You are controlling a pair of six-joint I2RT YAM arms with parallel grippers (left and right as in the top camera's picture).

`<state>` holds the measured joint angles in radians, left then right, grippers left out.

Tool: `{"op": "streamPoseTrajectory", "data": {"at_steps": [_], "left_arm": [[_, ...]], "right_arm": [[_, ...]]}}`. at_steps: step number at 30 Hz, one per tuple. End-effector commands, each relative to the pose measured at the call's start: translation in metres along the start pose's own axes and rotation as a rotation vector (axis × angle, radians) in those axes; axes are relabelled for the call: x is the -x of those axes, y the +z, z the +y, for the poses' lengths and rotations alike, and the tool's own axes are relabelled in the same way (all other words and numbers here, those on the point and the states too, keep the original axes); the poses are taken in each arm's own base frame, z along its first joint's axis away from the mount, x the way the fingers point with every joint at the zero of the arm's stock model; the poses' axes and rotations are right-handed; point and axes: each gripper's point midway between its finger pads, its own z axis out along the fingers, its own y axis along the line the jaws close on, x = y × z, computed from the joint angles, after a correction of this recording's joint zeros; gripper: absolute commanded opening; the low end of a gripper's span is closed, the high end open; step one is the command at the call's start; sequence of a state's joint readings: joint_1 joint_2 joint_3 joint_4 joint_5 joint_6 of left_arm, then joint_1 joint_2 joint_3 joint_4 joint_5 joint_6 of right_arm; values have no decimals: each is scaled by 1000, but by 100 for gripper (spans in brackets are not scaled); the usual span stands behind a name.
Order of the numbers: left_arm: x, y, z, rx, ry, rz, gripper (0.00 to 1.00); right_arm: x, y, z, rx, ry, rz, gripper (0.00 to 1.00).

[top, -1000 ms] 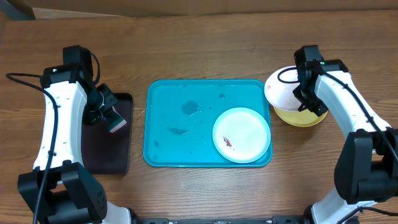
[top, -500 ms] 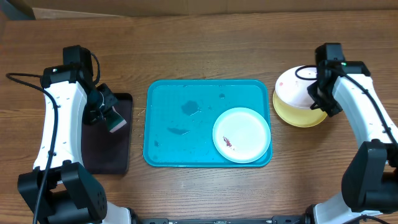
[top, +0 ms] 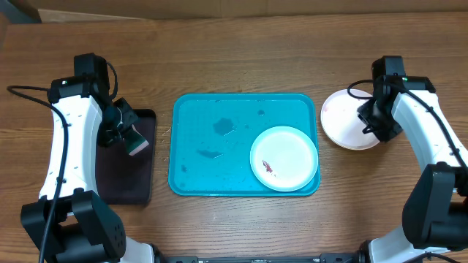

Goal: Clean dirty plates on tray and stack at the side
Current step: 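Release the white plate onto the yellow plate and raise right gripper, then grasp the remaining stained plate rim with right gripper, slide it left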

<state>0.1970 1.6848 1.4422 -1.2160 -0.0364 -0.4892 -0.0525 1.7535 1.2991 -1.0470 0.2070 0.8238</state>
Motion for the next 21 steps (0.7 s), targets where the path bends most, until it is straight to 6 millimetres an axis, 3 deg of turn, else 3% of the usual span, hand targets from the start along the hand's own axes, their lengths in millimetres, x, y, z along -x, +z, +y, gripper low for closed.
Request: {"op": "streamPoseTrajectory", "data": {"at_steps": [1, 5, 7, 8, 15, 21], "left_arm": [[-1, 0, -2, -12, 19, 1, 4], [0, 0, -3, -15, 19, -4, 5], [0, 0, -3, -15, 20, -4, 4], [0, 0, -3, -15, 20, -4, 4], [0, 0, -2, -12, 23, -6, 5], [0, 0, -2, -12, 23, -6, 4]], "right_arm": [[-40, -18, 46, 293, -276, 189, 57], [-85, -48, 93, 619, -621, 285, 79], [-100, -54, 103, 661, -753, 263, 96], [-104, -53, 105, 653, -801, 242, 98], [-132, -34, 109, 482, -1043, 99, 96], [-140, -12, 104, 308, -1157, 34, 95]]}}
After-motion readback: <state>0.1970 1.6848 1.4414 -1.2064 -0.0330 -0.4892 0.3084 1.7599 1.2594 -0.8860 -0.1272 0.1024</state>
